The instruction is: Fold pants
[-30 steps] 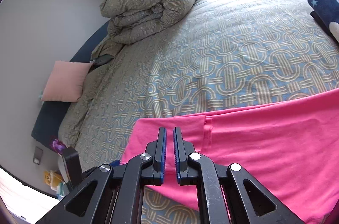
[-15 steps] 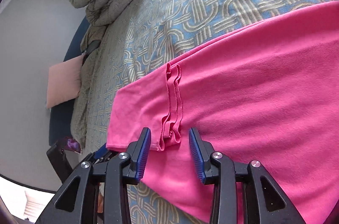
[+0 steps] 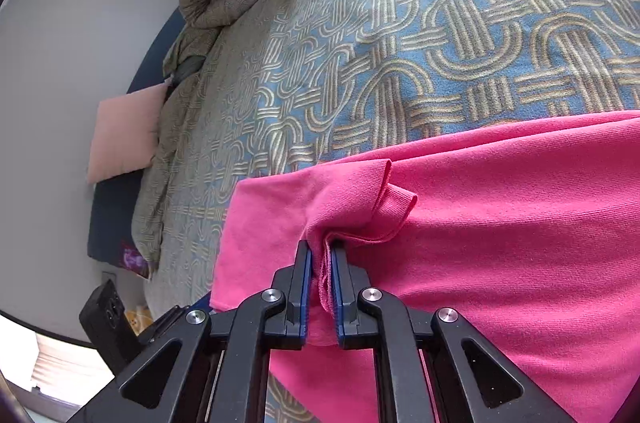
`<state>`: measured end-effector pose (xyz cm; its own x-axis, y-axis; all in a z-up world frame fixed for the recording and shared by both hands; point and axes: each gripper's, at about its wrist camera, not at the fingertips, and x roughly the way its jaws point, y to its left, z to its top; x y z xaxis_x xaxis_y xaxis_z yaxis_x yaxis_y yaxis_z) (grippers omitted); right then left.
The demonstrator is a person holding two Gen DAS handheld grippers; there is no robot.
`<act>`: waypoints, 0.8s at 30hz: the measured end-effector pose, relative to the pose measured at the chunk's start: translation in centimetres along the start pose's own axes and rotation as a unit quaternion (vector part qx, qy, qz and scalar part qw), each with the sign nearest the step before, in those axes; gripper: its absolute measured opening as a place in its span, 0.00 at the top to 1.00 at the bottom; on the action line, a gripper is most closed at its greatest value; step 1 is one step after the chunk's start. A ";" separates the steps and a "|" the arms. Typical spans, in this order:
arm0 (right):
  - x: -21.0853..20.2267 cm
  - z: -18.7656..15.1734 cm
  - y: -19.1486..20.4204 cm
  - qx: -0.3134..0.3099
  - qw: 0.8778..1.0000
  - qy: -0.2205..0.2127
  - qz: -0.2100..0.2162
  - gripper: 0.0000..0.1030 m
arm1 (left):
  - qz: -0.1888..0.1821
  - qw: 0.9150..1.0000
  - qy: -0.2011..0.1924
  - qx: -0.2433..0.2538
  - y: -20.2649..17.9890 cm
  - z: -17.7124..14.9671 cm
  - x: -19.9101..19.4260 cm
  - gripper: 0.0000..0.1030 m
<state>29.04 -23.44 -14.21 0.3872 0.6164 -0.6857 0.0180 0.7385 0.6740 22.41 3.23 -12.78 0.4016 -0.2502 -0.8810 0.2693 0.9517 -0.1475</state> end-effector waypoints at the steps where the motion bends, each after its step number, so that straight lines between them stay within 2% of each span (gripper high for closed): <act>1: -0.4 -0.1 0.5 -0.008 1.000 -0.009 -0.003 0.92 | -0.008 1.000 0.002 0.004 -0.1 0.0 0.0 0.50; 2: -1.0 -0.2 0.9 -0.014 1.000 -0.018 -0.002 0.92 | -0.009 1.000 0.002 0.009 -0.3 -0.1 0.0 0.49; 5: -2.8 -0.3 2.7 -0.030 0.999 -0.039 0.004 0.92 | 0.027 0.999 -0.008 0.029 -0.9 0.0 0.2 0.47; 7: -4.1 -0.5 4.3 -0.047 0.997 -0.052 0.007 0.92 | 0.034 0.999 -0.012 0.020 -0.7 0.4 0.2 0.47; 11: -6.7 -0.9 6.9 -0.078 0.994 -0.078 0.003 0.92 | 0.018 1.000 -0.015 -0.012 -0.1 0.9 0.1 0.47; 15: -9.1 -1.3 7.2 -0.084 0.992 -0.097 -0.009 0.92 | 0.005 1.000 -0.021 0.018 -1.5 0.7 -0.9 0.47; 19: -10.7 -1.7 4.6 -0.062 0.992 -0.107 -0.036 0.92 | -0.020 0.999 -0.016 0.040 -2.8 0.3 -1.5 0.47; 24: -10.2 -2.1 -0.7 -0.012 0.994 -0.082 -0.075 0.92 | -0.038 0.998 -0.007 0.046 -3.5 0.4 -1.8 0.47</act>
<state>23.19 -29.64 -8.29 0.5268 0.4475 -0.7227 0.0655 0.8263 0.5594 21.05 0.28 -10.48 0.3882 -0.3244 -0.8626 0.3781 0.9097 -0.1719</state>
